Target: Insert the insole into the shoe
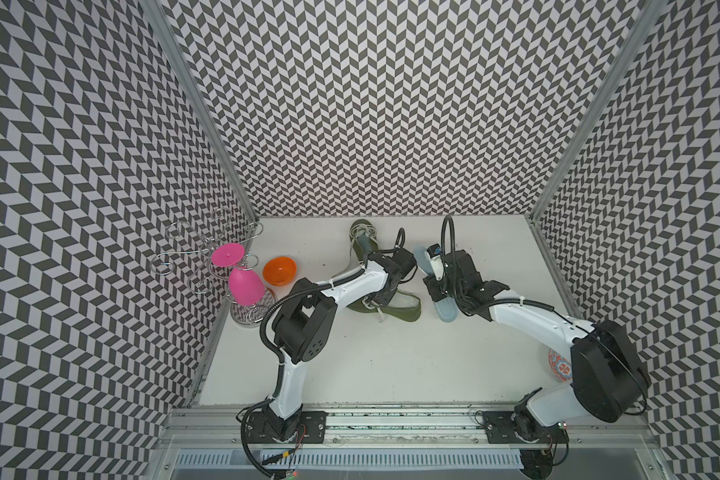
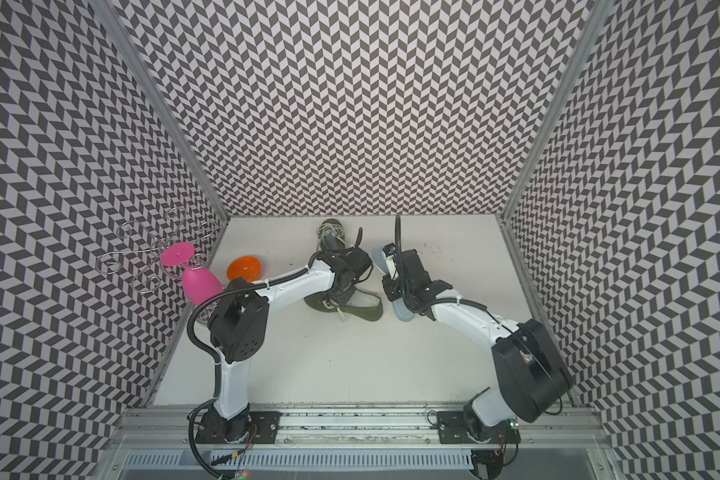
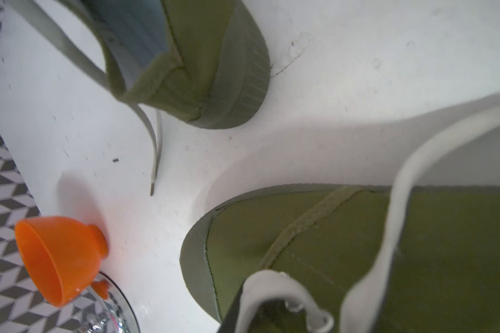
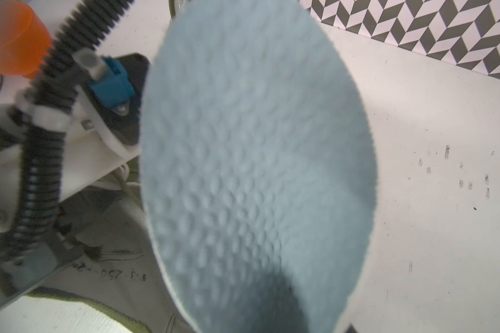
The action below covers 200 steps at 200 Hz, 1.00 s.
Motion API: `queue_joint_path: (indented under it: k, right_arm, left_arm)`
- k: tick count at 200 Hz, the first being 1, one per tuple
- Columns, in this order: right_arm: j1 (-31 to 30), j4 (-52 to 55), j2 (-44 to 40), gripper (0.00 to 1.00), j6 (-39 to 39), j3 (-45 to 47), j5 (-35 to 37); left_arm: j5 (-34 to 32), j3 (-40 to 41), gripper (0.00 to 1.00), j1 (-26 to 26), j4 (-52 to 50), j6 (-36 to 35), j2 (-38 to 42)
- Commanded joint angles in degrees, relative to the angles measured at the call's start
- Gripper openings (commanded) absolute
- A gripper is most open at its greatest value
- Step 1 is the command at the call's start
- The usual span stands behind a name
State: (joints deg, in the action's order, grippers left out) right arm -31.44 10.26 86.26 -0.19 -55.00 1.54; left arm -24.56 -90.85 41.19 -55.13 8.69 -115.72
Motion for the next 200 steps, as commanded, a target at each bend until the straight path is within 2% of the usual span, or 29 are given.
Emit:
queue_joint_path:
  k: [1,13,42,100,146,200]
  right_arm:
    - [-0.65,3.13,1.29,0.36,-1.13,-2.73,-2.79]
    - [-1.32,5.40,1.08,0.36,-1.46,-3.17,-3.75]
    - [-2.97,9.72,-0.78,0.36,-1.62,-3.20,-7.61]
    - [-4.90,18.15,-5.44,0.35,1.95,-1.40,-13.97]
    - [-8.70,20.71,-6.93,0.35,4.62,-1.46,-14.55]
    - [-9.52,19.32,-5.66,0.35,7.80,0.74,-19.31]
  left_arm:
    - [5.12,0.41,0.15,-1.94,3.15,0.23,4.86]
    - [7.97,1.53,0.10,-3.21,4.95,0.14,6.46]
    - [14.05,5.80,0.05,-5.24,11.77,-1.69,10.83]
    - [15.94,11.94,0.04,-5.03,22.83,-7.49,14.97]
    - [11.82,16.44,0.00,-2.85,28.19,-13.94,16.96]
    - [16.62,22.81,0.01,-2.69,37.87,-15.15,22.87]
